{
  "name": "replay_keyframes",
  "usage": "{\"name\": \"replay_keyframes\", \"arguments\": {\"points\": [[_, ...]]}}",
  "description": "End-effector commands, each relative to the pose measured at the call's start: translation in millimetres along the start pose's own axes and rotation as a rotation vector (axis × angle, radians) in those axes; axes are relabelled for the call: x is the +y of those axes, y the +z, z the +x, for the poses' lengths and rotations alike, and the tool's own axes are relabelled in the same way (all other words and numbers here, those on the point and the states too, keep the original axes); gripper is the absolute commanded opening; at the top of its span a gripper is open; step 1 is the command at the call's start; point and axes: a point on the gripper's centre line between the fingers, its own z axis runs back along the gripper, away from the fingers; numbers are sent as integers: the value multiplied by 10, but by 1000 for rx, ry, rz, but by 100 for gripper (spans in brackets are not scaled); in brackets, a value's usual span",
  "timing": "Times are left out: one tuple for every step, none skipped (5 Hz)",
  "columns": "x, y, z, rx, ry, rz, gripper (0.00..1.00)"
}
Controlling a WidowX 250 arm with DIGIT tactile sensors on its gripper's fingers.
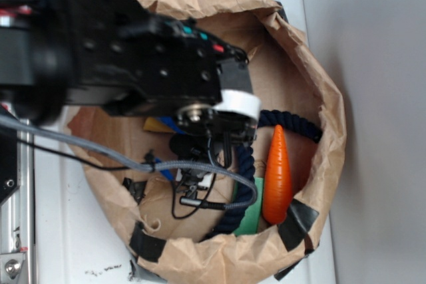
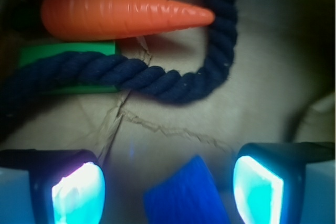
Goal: Grab the blue sponge.
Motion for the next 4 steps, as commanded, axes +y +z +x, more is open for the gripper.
{"name": "replay_keyframes", "arguments": {"points": [[3,-215,49,-60,6,54,100],[57,-120,24,-88,29,6,0],[77,-16,-18,-97,18,-18,0],[89,131,-33,-116,24,-52,0]]}}
